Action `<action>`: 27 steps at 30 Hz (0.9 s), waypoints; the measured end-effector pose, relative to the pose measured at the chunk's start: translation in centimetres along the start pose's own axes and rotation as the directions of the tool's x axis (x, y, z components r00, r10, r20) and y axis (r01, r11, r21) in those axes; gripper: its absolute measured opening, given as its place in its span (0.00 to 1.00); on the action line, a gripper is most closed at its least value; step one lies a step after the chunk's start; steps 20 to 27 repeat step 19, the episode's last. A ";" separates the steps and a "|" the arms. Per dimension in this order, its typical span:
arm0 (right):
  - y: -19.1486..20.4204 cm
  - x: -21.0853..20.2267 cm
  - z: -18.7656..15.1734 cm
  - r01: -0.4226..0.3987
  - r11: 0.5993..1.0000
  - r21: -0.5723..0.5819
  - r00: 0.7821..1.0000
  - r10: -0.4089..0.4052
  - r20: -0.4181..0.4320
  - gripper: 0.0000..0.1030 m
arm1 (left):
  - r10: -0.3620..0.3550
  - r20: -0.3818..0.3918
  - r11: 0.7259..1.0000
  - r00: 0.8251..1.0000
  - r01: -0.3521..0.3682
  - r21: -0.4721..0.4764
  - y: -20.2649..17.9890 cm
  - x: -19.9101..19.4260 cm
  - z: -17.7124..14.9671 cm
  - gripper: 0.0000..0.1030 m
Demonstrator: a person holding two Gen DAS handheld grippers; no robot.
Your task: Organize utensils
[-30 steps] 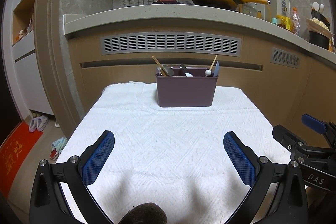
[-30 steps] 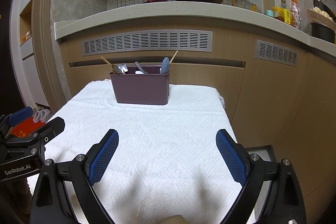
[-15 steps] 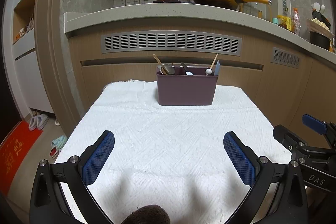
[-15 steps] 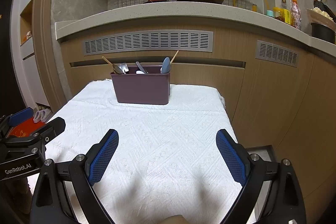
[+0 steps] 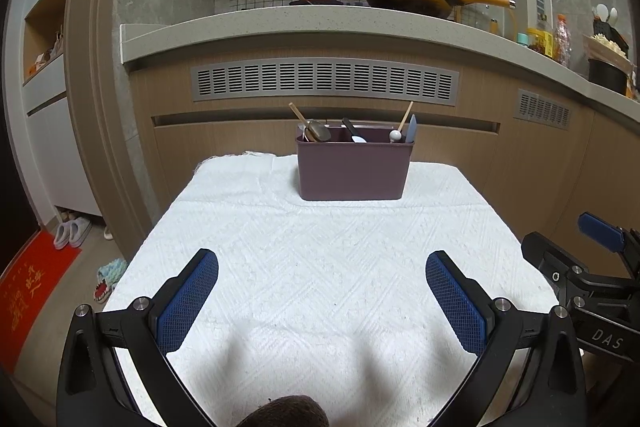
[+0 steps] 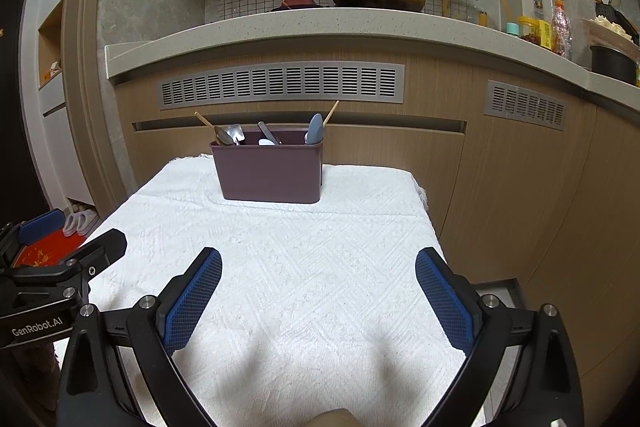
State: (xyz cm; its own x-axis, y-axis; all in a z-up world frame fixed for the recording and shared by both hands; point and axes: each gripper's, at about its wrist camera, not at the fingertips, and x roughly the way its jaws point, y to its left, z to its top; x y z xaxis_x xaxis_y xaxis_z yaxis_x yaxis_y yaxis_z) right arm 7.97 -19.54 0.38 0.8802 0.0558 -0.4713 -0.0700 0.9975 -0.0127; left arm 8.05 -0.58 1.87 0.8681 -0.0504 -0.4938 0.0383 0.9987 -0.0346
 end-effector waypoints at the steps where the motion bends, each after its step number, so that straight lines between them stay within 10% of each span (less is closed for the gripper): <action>1: 0.0 0.0 0.0 0.003 1.000 0.000 1.000 -0.003 0.002 0.94 | 0.001 0.001 1.000 1.000 -0.001 0.000 0.0 0.0 0.0 1.00; 27: -0.5 0.1 0.2 0.009 1.000 0.009 1.000 -0.009 0.000 0.95 | 0.006 0.001 1.000 1.000 -0.006 0.001 0.0 -0.1 0.0 1.00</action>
